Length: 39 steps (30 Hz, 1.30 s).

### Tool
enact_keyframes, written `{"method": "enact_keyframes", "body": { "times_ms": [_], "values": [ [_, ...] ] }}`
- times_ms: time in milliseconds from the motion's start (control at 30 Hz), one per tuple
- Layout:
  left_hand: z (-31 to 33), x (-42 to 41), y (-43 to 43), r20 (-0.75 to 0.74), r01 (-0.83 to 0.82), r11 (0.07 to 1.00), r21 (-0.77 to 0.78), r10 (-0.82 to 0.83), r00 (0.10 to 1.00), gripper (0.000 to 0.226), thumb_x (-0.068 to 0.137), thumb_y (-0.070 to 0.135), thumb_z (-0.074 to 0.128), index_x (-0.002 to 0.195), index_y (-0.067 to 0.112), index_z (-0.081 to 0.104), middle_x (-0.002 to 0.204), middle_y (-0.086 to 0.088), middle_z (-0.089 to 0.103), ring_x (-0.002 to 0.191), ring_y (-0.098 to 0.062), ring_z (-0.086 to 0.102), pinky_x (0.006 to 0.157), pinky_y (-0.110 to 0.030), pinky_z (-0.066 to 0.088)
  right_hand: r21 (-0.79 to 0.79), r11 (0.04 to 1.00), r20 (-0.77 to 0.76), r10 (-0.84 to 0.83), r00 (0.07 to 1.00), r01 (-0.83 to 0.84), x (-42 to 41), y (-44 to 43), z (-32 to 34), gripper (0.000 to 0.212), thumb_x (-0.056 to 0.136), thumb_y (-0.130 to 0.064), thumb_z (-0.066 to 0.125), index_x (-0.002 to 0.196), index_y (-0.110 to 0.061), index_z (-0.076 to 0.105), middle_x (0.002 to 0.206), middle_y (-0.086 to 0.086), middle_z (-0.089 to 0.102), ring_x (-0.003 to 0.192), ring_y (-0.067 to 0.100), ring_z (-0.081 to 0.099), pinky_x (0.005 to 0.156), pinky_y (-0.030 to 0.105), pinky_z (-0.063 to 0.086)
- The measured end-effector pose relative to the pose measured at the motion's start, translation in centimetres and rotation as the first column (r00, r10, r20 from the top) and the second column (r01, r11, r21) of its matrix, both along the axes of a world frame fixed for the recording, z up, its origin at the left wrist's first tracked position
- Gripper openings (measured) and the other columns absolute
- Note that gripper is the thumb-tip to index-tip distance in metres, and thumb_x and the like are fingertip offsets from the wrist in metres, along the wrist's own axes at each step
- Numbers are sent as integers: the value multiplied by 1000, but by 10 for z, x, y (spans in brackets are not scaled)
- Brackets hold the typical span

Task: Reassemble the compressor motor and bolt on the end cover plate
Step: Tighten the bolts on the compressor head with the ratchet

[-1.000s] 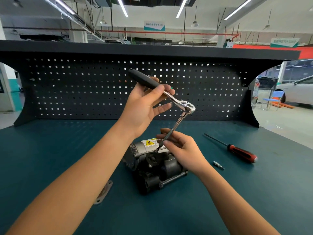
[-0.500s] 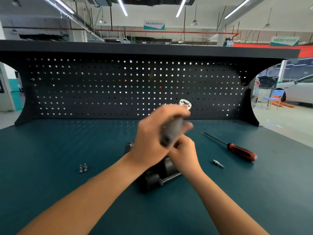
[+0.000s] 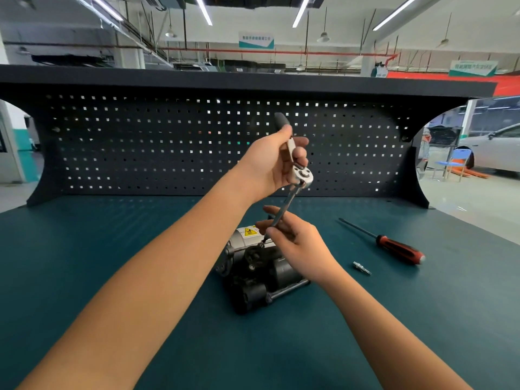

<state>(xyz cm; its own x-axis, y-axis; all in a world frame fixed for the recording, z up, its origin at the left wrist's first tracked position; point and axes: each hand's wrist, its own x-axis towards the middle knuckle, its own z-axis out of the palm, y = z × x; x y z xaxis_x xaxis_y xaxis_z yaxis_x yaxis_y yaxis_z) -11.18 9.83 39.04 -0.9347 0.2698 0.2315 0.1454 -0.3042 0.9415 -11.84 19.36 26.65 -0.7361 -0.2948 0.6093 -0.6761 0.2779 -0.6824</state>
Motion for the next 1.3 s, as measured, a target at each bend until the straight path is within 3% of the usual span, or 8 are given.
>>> {"method": "enact_keyframes", "body": {
  "times_ms": [233,367,467,633,867,1033,1167,1300],
  "values": [
    [-22,15,-9,-315,-140,990,34,144,938,22,101,24,37,91,12,53,63,5,66,63,-11,66,59,-23,53,-23,994,-92,-111,990,109,3,-2,-6,18,88,-8,62,106,-6,65,90,-8,66,88,-2,61,80,7,45],
    [-51,43,-11,-700,-361,928,87,315,641,5,92,12,55,90,15,53,88,0,71,87,-10,68,71,-24,55,-88,988,-17,-126,992,125,2,-3,-3,6,88,-10,62,89,-14,66,77,-10,68,74,-4,61,72,14,45],
    [-71,52,-10,-919,-479,878,4,193,345,17,84,12,66,92,18,53,104,0,65,96,-8,64,85,-21,49,-72,979,-68,-198,978,193,0,-4,-2,35,84,-11,60,57,-26,43,47,-14,48,49,-7,47,50,10,34],
    [-48,45,-9,-504,-321,933,163,359,785,10,98,21,46,90,17,50,74,1,72,72,-11,69,59,-21,53,-64,993,-7,-100,995,100,1,-1,-3,12,88,-12,63,99,-11,68,82,-9,66,77,-6,60,71,3,42],
    [-2,2,-13,-96,-219,972,82,226,969,30,102,28,34,88,8,51,47,4,56,41,-8,53,41,-18,42,-172,985,-81,-37,996,22,5,-1,-7,50,92,-3,54,108,-50,51,94,-39,62,98,-9,59,84,8,43],
    [7,-6,0,-36,-42,980,-195,36,999,29,102,31,33,92,9,49,47,6,51,43,-7,47,46,-21,35,-191,981,-103,-38,994,18,3,-5,0,43,92,-7,56,100,-49,53,84,-24,67,89,9,67,79,17,50],
    [-3,7,-3,-120,-157,984,78,166,979,21,101,22,40,85,14,51,62,7,66,63,-8,64,58,-24,48,-200,978,-137,-85,987,57,2,-1,-2,37,90,-6,59,86,-43,56,70,-28,65,80,-7,64,74,10,48],
    [-41,45,-5,-598,-368,924,103,353,719,9,89,14,56,86,20,50,90,8,70,88,-6,66,74,-21,52,-277,957,-102,-122,987,90,-2,-4,-1,28,88,-4,59,76,-29,60,63,-23,62,64,-10,60,68,14,48]
  ]
}}
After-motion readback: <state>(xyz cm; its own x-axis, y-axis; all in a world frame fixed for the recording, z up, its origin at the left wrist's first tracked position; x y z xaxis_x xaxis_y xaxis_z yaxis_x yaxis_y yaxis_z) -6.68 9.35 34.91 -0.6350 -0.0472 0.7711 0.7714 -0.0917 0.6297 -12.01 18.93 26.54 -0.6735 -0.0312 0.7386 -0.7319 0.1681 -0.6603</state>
